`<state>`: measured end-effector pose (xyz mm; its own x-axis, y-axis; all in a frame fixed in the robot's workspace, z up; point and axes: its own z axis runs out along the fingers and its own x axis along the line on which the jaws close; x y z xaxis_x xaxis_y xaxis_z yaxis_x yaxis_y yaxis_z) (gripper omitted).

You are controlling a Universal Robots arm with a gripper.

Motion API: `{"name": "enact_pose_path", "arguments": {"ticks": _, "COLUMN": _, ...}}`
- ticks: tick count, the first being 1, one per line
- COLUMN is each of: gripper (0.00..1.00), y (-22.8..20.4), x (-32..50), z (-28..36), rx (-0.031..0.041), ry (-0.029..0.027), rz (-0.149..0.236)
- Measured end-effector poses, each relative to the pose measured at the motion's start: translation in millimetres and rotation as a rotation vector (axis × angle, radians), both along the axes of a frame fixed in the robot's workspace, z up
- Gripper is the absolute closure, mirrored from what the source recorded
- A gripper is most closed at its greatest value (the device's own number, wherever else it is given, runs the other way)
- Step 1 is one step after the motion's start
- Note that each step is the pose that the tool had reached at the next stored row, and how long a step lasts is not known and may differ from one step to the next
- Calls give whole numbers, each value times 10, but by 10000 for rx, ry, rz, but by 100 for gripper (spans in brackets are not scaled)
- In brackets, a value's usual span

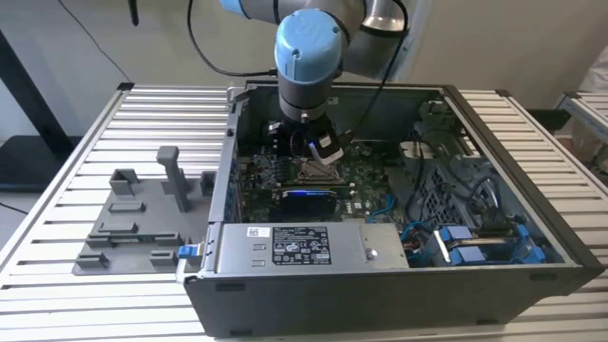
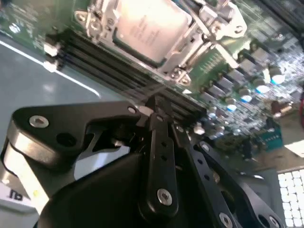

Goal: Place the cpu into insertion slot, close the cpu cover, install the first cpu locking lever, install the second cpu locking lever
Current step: 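Install the first cpu locking lever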

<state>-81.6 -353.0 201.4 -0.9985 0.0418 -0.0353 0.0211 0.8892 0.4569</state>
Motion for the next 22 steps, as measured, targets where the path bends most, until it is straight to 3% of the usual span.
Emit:
{"name": "enact_pose_path", "arguments": {"ticks": 5, "gripper": 89, "y": -59, "x": -10, "z": -10, "rx": -111, "ry": 1, "rz": 1}}
{"name": "enact_pose_path", "arguments": {"ticks": 7, "gripper": 89, "y": -62, "x": -9, "z": -36, "rx": -140, "ry": -6, "rz": 0}}
{"name": "enact_pose_path", "arguments": {"ticks": 13, "gripper": 89, "y": -49, "x": 9, "z": -98, "rx": -164, "ry": -9, "rz": 1}}
{"name": "enact_pose_path", "arguments": {"ticks": 22, "gripper": 89, "y": -42, "x": 166, "z": -132, "rx": -167, "ry": -10, "rz": 1}}
